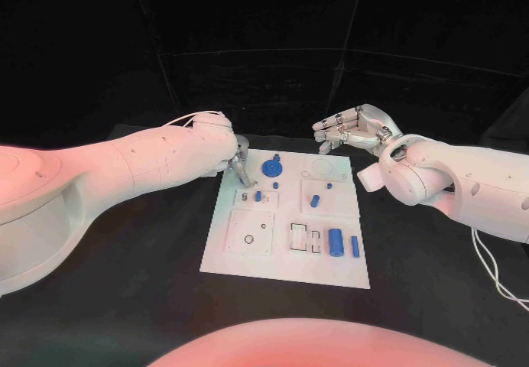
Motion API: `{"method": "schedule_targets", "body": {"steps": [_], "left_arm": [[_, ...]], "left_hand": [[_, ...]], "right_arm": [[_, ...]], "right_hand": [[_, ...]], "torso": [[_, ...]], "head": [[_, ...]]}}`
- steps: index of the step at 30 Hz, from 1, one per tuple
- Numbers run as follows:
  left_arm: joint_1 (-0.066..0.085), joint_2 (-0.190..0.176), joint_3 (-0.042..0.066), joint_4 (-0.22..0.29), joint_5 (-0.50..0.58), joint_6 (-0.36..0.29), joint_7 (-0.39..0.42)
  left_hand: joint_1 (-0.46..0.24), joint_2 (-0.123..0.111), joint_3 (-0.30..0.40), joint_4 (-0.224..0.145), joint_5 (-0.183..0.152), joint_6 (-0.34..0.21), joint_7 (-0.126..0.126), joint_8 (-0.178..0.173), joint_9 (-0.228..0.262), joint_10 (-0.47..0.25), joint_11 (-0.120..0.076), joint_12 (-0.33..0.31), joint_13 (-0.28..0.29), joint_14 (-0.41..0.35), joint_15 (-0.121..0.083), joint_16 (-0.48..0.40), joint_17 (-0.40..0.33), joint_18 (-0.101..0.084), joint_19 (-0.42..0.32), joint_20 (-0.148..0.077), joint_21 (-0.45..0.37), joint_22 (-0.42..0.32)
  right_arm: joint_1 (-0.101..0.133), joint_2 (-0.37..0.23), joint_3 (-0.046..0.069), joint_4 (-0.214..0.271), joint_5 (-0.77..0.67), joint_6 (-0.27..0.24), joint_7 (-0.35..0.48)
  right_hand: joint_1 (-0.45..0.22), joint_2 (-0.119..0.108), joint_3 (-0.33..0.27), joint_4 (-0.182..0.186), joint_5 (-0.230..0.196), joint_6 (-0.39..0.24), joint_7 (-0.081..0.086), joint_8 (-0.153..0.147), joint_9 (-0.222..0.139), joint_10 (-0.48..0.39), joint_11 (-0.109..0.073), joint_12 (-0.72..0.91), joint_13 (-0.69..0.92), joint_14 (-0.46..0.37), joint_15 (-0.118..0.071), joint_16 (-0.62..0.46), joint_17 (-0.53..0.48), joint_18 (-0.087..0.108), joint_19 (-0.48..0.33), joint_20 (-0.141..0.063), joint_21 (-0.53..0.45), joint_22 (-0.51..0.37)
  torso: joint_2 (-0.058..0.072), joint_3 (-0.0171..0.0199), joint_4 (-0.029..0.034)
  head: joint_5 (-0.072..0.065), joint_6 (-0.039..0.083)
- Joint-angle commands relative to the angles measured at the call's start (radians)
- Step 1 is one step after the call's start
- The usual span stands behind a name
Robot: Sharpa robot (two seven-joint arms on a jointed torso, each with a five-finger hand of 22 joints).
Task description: Assemble the parts on the task board
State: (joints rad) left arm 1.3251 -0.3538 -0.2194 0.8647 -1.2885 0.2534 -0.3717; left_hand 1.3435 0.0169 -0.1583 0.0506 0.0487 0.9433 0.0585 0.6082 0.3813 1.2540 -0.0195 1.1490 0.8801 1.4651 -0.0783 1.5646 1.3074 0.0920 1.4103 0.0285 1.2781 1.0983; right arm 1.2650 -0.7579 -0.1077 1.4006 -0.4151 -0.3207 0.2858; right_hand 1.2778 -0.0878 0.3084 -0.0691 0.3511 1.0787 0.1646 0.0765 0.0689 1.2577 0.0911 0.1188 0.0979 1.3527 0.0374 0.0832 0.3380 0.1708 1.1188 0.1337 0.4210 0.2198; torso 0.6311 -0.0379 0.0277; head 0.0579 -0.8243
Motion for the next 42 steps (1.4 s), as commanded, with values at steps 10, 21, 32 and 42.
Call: {"method": "schedule_targets", "body": {"steps": [10, 21, 32, 42], "left_arm": [[-0.001, -0.008, -0.002, 0.011, -0.006, -0.004, 0.024], [0.0, -0.024, -0.002, 0.029, -0.006, 0.011, 0.042], [0.002, -0.04, -0.001, 0.05, -0.005, 0.027, 0.054], [0.003, -0.046, -0.001, 0.057, -0.005, 0.042, 0.06]], "left_hand": [[0.108, 0.111, 0.081, -0.046, -0.002, -0.012, -0.012, -0.019, -0.014, -0.017, -0.007, -0.02, -0.01, 0.106, -0.007, 0.006, 0.263, 0.0, -0.006, -0.005, -0.004, 0.001], [0.106, 0.169, 0.133, -0.042, -0.001, -0.034, -0.002, -0.048, -0.031, -0.042, 0.001, -0.056, -0.053, 0.106, -0.002, 0.006, 0.263, 0.0, -0.009, -0.003, -0.007, -0.001], [0.085, 0.189, 0.197, -0.034, -0.001, -0.045, 0.01, -0.069, -0.045, -0.058, 0.011, -0.083, -0.083, 0.106, 0.007, 0.006, 0.263, 0.0, -0.012, 0.004, -0.01, -0.002], [0.037, 0.148, 0.336, -0.035, -0.002, -0.045, 0.017, -0.086, -0.058, -0.067, 0.021, -0.097, -0.098, 0.106, 0.013, 0.006, 0.263, 0.0, -0.014, 0.013, -0.01, 0.001]], "right_arm": [[0.002, -0.002, 0.001, 0.003, -0.001, 0.007, 0.008], [0.002, -0.003, 0.001, 0.002, -0.001, 0.008, 0.008], [0.002, -0.004, 0.001, 0.003, -0.001, 0.01, 0.009], [0.002, -0.004, 0.001, 0.003, -0.001, 0.013, 0.009]], "right_hand": [[-0.007, 0.007, 0.004, 0.002, 0.005, -0.003, 0.004, -0.005, 0.0, 0.004, 0.003, -0.003, -0.002, 0.007, -0.003, -0.006, -0.001, 0.012, 0.007, 0.002, -0.005, -0.002], [-0.013, 0.009, 0.004, 0.007, 0.008, -0.003, 0.005, -0.005, 0.0, 0.004, 0.004, -0.003, -0.003, 0.008, -0.002, -0.008, -0.002, 0.012, 0.009, 0.003, -0.009, -0.005], [-0.017, 0.009, 0.003, 0.011, 0.011, -0.004, 0.005, -0.006, 0.0, 0.003, 0.004, -0.003, -0.004, 0.009, -0.002, -0.009, -0.003, 0.012, 0.011, 0.003, -0.011, -0.007], [-0.021, 0.008, 0.003, 0.014, 0.013, -0.005, 0.006, -0.006, -0.001, 0.003, 0.004, -0.004, -0.005, 0.009, -0.001, -0.01, -0.004, 0.012, 0.011, 0.004, -0.014, -0.009]], "torso": [[-0.001, -0.0005, 0.0], [0.0, -0.0002, 0.0003], [0.0, -0.0001, -0.0003], [0.0, -0.0008, 0.0004]], "head": [[0.002, 0.0], [0.002, 0.002], [0.003, 0.004], [0.003, 0.006]]}}
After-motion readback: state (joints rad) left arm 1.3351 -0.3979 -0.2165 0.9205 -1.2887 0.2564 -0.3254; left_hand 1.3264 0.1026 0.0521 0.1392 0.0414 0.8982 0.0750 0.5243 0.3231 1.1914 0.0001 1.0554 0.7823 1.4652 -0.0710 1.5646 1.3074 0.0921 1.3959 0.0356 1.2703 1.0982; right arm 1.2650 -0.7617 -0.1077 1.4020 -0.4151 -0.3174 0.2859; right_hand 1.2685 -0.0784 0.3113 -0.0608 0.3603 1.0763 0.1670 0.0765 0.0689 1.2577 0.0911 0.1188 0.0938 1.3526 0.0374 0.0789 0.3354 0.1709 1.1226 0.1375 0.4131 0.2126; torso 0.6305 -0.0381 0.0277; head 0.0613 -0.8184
